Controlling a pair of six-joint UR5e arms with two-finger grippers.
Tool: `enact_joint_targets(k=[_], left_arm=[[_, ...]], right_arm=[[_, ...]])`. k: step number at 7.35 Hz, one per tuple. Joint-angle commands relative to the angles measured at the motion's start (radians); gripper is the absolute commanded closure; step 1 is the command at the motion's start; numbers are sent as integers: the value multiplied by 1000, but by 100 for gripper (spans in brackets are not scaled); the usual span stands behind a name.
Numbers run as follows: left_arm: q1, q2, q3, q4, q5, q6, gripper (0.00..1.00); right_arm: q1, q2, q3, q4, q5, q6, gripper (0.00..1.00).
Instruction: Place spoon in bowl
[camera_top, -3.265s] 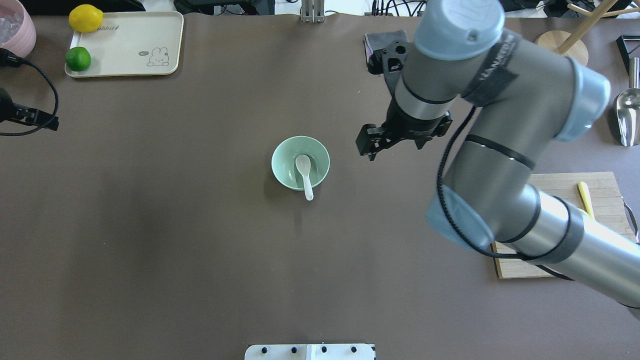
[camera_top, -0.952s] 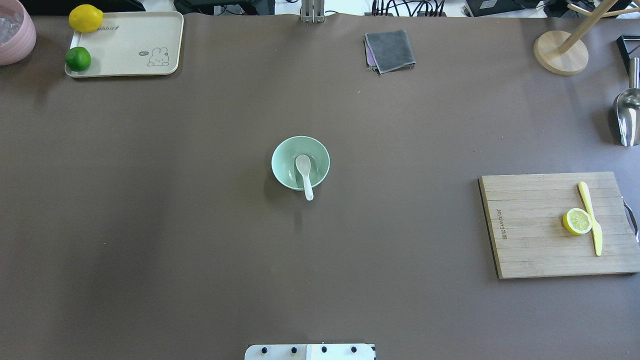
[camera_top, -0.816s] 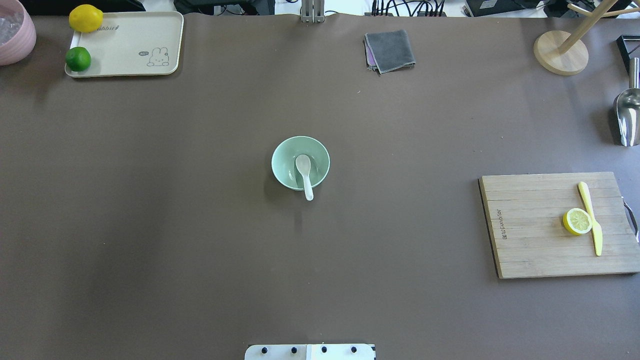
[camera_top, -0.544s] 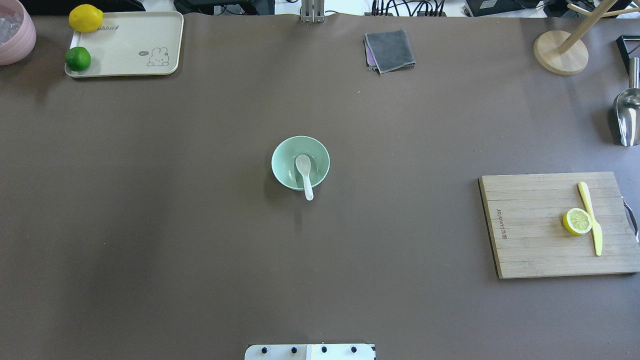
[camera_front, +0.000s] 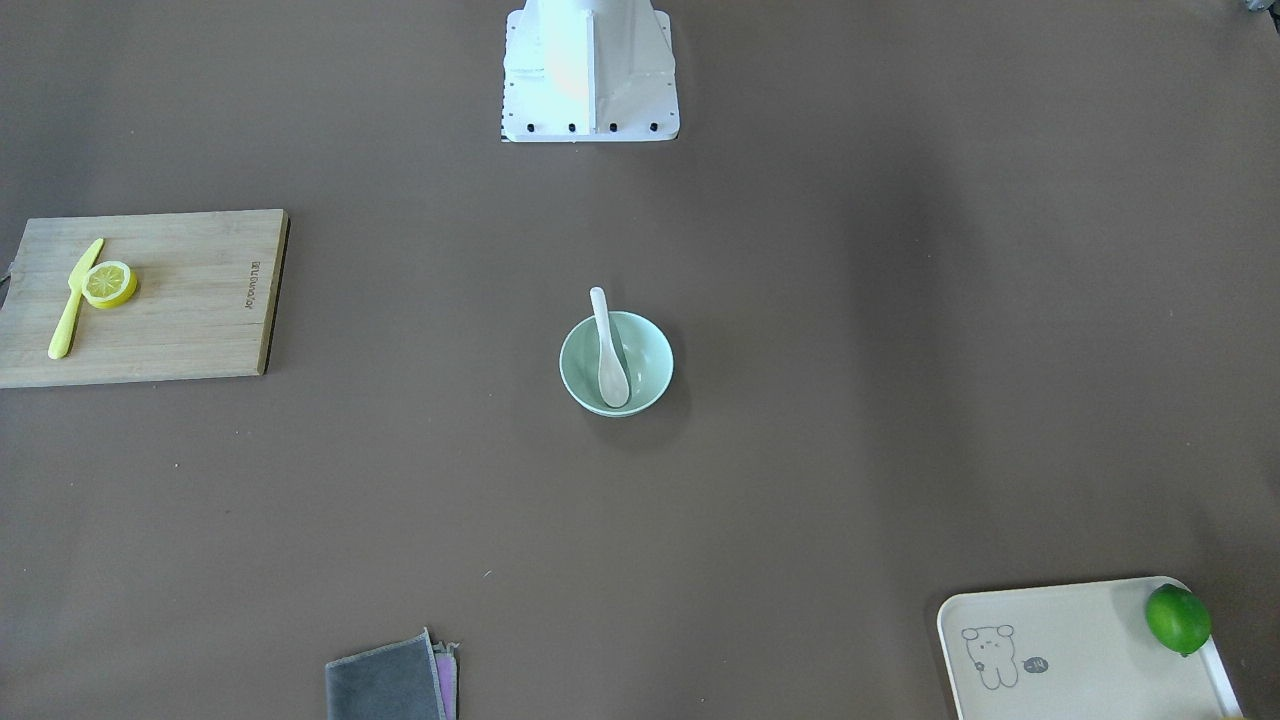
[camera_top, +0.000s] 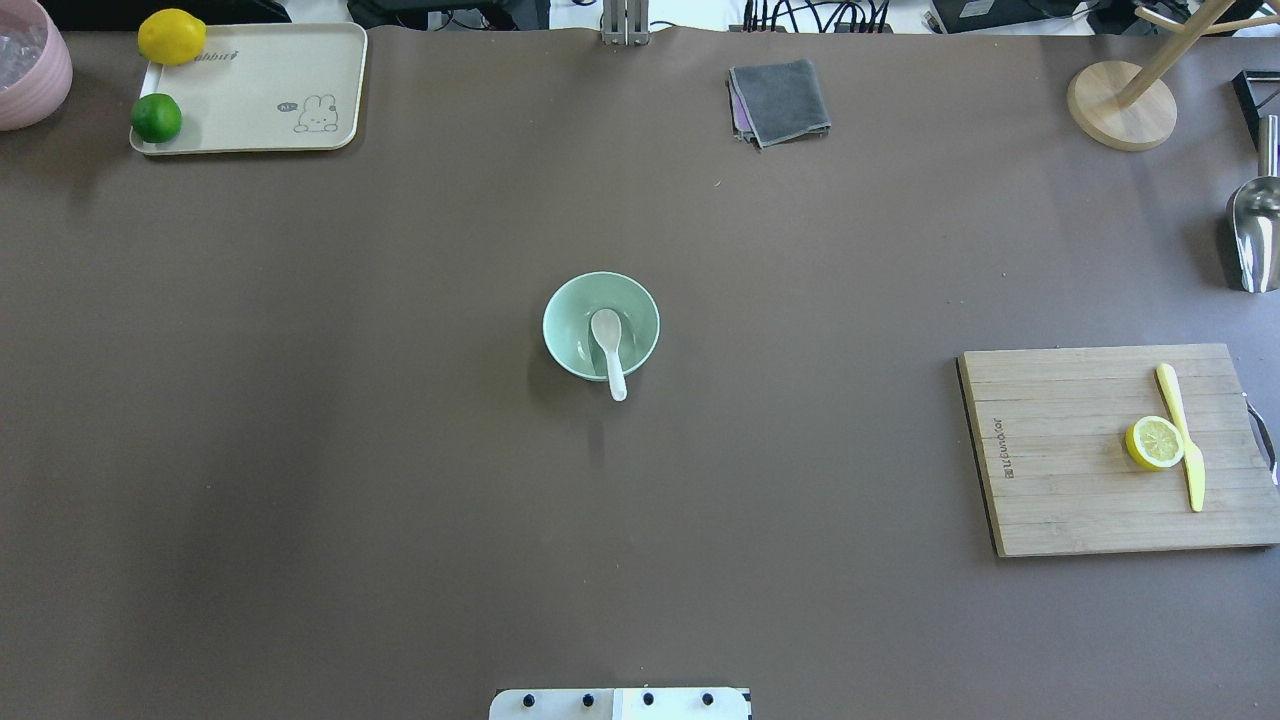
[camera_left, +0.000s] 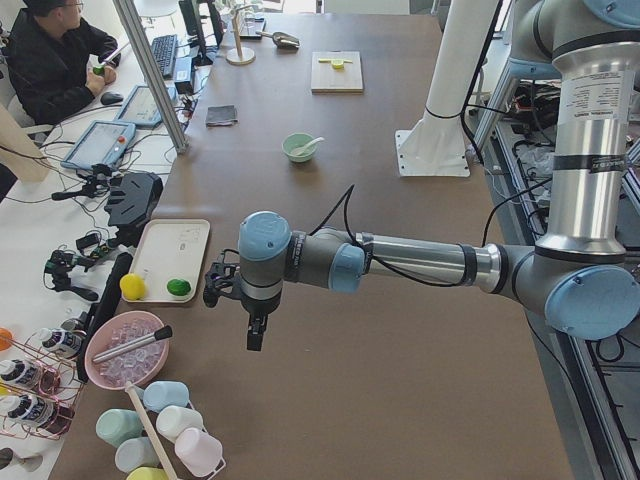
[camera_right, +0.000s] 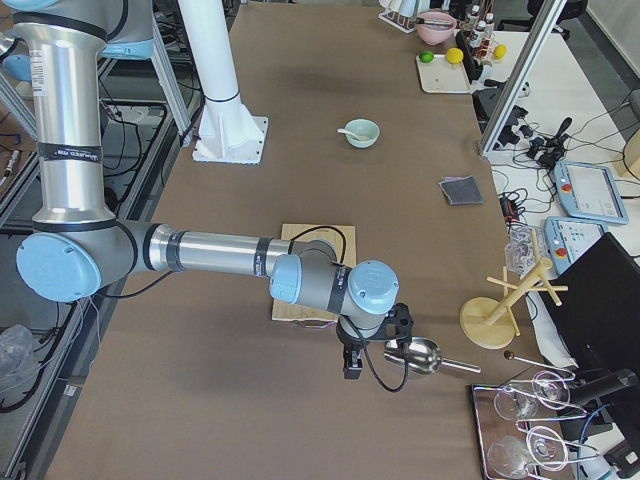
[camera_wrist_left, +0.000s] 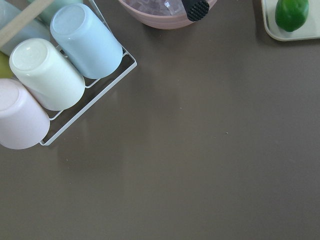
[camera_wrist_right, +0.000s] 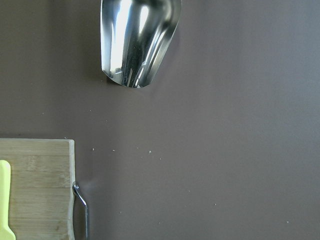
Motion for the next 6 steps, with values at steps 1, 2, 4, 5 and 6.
enact_joint_targets(k=[1,2,4,5,6], left_arm=[[0,-1,1,0,0,0,2],[0,-1,1,0,0,0,2],[0,-1,1,0,0,0,2],[0,-3,3,0,0,0,2],[0,-3,1,0,0,0,2]], right_arm=[[0,0,-7,0,3,0,0],[0,0,-12,0,3,0,0],[0,0,-12,0,5,0,0],[0,0,-16,16,6,2,0],[0,1,-32,32,8,2,0]])
